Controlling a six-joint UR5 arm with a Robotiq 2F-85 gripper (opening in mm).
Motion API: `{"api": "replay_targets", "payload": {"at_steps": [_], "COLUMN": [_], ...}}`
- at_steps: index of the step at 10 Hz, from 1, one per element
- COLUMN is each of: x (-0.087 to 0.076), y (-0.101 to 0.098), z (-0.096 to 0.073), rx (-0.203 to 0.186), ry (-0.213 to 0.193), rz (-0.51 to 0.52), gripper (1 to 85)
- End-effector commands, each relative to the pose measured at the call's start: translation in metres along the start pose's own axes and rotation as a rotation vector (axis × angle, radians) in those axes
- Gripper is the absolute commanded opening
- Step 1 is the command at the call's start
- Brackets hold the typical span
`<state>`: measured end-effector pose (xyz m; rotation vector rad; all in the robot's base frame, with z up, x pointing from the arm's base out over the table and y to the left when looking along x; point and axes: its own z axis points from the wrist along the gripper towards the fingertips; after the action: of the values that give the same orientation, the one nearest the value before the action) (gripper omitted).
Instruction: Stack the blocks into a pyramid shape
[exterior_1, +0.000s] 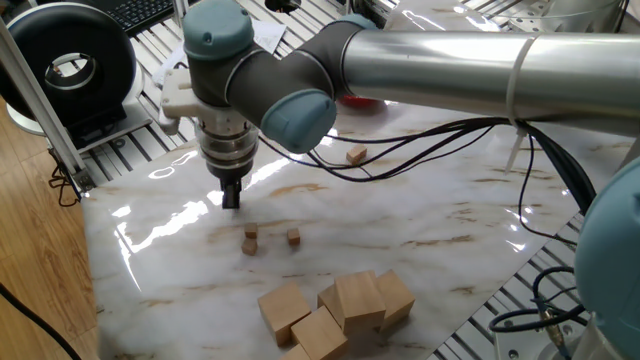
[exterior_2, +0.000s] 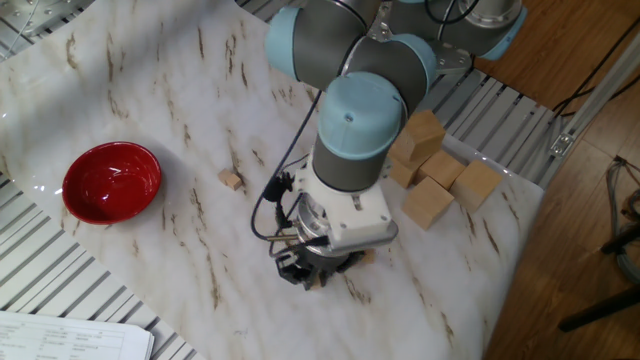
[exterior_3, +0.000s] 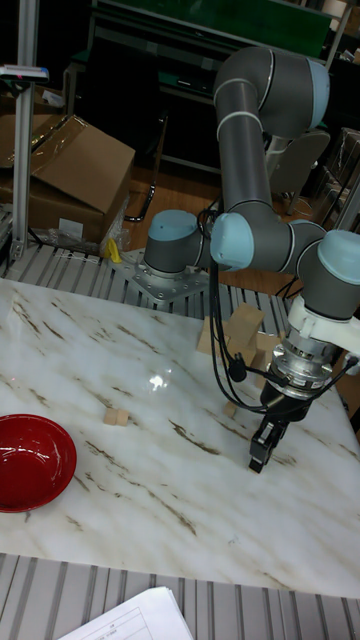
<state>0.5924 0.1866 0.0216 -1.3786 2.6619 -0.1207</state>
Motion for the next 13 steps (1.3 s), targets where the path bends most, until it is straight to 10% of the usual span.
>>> {"api": "replay_targets", "payload": {"at_steps": [1,9,13], "x": [0.020,0.095,0.090], "y": [-0.025,-0.060,-0.060], "z": [-0.014,-0.020,-0.019], "rx": [0.015,0.017,0.014], "ry": [0.010,0.013,-0.032], "rz": [-0.015,-0.083,-0.020], "gripper": [1.0,1.0,1.0]}}
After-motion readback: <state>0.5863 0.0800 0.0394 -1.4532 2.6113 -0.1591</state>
